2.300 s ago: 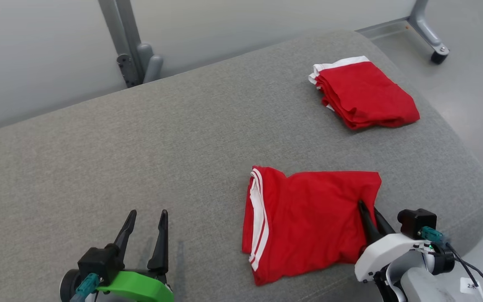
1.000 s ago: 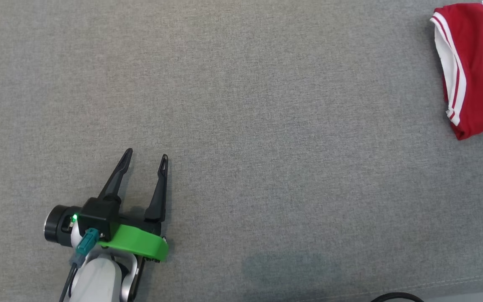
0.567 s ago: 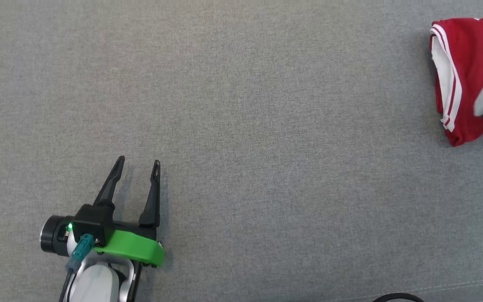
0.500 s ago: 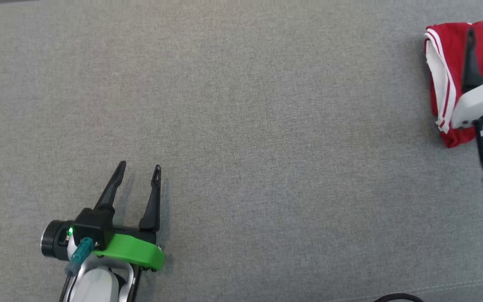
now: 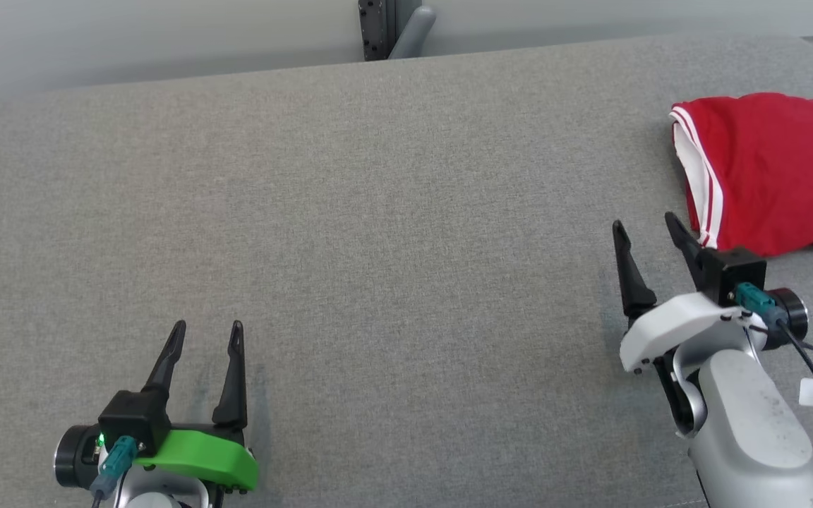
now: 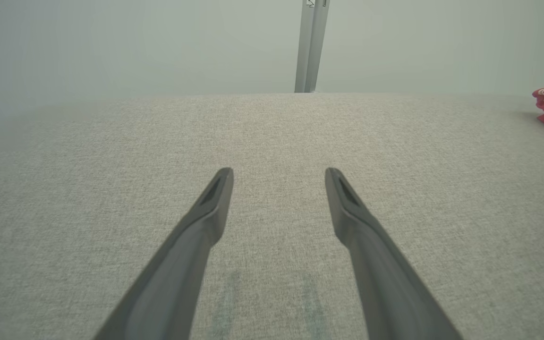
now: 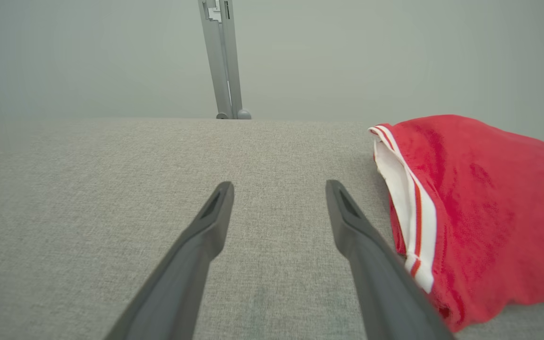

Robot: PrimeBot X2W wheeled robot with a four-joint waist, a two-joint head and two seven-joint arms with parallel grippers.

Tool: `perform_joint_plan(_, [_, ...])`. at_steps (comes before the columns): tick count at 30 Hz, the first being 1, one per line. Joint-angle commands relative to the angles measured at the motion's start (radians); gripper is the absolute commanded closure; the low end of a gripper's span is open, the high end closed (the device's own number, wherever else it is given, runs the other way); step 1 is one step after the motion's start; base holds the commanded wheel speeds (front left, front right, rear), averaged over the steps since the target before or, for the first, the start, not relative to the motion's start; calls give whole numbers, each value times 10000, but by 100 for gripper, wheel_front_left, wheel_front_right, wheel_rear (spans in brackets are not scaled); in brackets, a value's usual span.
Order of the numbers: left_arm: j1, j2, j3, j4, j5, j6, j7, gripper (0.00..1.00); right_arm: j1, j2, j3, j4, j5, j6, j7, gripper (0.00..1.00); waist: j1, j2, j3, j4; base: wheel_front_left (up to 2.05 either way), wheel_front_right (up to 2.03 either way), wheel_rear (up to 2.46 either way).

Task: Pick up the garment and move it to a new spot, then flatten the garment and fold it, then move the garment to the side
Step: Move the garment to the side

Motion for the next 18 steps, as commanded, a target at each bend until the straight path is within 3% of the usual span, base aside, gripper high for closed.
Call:
perform_joint_plan(1, [117, 13, 40, 19, -90, 48, 8, 0, 203, 22, 9, -93, 112, -17, 3, 0, 0, 0, -362, 83, 0, 0, 0])
perform_joint_plan(18, [1075, 12, 186, 140, -392, 287, 8, 0, 2149, 424, 70, -847, 328, -17, 2, 0, 0, 0, -1676, 68, 0, 0, 0])
